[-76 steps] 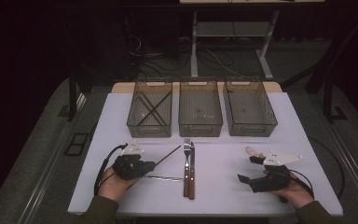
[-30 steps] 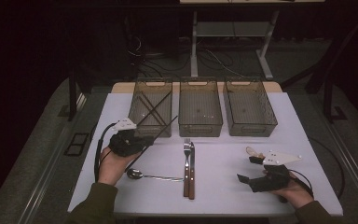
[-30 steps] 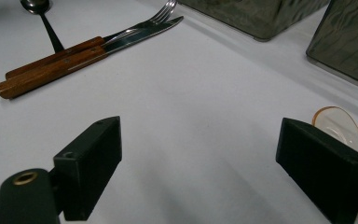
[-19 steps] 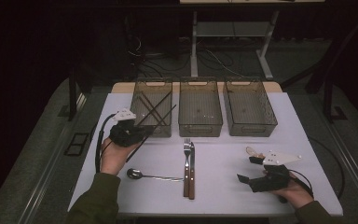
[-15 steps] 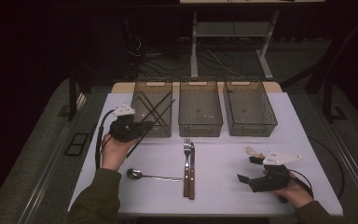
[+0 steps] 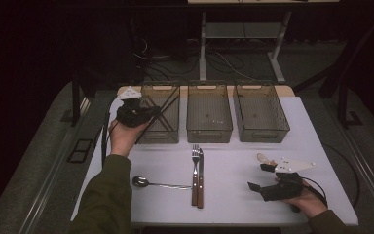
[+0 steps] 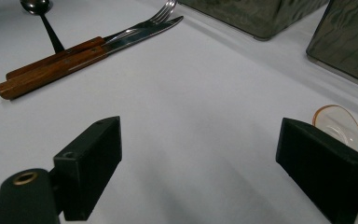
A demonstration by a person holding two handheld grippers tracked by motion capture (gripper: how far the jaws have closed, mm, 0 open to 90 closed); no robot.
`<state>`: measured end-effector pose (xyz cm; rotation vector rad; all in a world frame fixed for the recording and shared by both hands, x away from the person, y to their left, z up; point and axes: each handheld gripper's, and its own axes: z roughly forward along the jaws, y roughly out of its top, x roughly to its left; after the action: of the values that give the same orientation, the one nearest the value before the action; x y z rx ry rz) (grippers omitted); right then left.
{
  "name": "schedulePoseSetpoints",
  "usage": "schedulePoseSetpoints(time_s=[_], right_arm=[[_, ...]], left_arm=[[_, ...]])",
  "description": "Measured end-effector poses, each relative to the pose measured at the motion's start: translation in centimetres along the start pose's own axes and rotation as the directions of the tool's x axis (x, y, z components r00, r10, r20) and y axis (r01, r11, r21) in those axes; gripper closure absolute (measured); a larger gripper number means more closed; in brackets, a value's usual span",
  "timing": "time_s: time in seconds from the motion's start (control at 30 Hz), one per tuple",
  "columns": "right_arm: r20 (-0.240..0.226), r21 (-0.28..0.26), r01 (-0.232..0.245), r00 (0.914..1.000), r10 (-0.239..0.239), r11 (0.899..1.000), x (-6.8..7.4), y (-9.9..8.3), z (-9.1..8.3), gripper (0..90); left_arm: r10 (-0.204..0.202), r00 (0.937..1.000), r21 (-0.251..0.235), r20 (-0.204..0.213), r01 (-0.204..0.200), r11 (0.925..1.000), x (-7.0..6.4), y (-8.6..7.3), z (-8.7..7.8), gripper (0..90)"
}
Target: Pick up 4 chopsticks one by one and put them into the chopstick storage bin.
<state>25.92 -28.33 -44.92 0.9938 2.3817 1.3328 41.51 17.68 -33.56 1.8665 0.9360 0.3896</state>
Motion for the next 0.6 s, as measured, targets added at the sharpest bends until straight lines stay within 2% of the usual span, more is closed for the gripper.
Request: schedulePoseSetpoints(time_s=[0.07,0.1,0.27,0.6], right_arm=[[-0.001,-0.002,0.002,1.0000,-0.002,1.000,0.0,0.0,0.0,14.0],[-0.002,-0.002,0.001,1.0000,-0.001,1.000,0.0,0.0,0.0,14.0],[-0.002,0.000,0.001,1.0000,-0.001,1.000,0.0,0.0,0.0,14.0],[-0.004,-0.006,-0.004,1.0000,0.004,1.000,0.0,0.0,-0.1,14.0]], left_arm=[[-0.014,0.9998,-0.005,-0.013,0.014,0.9999,0.8,0.4,0.4,85.6],[-0.045,0.9989,-0.013,-0.014,0.044,0.9989,1.2,0.5,0.7,85.6],[-0.082,0.9954,-0.028,-0.049,0.081,0.9964,2.9,1.0,1.6,85.6],[-0.106,0.9856,-0.014,-0.132,0.105,0.9944,5.2,0.6,3.7,85.5]])
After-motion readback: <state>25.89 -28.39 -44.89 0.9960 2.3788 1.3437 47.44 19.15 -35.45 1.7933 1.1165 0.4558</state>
